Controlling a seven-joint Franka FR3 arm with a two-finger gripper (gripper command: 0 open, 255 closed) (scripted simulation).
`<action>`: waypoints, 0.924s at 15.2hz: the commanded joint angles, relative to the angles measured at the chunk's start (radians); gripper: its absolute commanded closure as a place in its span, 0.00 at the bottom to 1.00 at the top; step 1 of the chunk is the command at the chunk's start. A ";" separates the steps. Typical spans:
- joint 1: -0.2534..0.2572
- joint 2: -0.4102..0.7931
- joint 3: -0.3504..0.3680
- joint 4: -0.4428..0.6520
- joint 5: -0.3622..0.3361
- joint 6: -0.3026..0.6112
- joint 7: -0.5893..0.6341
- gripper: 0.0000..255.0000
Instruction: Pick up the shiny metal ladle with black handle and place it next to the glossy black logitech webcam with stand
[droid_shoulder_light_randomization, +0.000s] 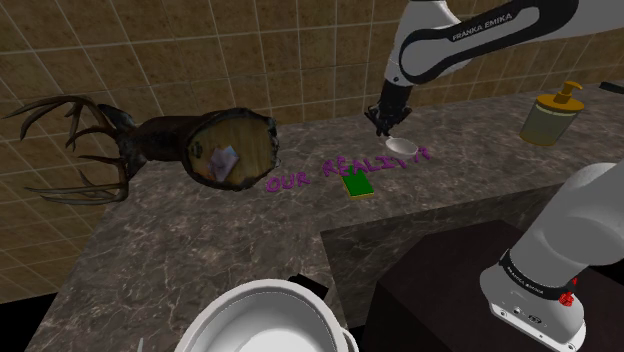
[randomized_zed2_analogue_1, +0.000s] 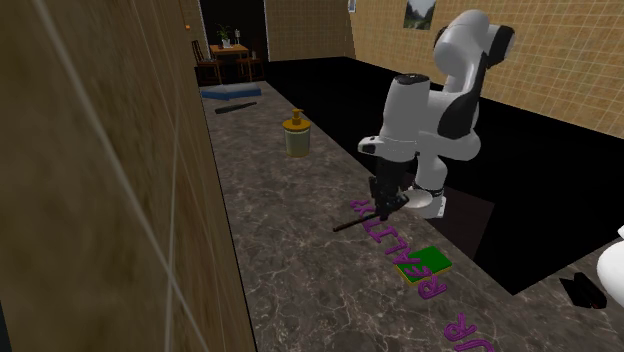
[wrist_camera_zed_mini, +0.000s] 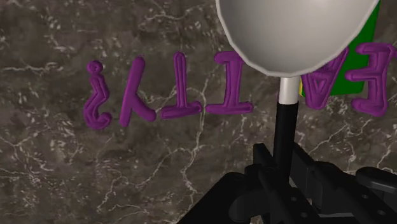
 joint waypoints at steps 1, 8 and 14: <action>0.020 -0.002 0.036 -0.005 0.004 0.004 0.054 1.00; 0.087 0.028 0.162 0.027 0.014 0.007 0.240 1.00; 0.138 0.094 0.267 0.098 0.002 0.004 0.403 1.00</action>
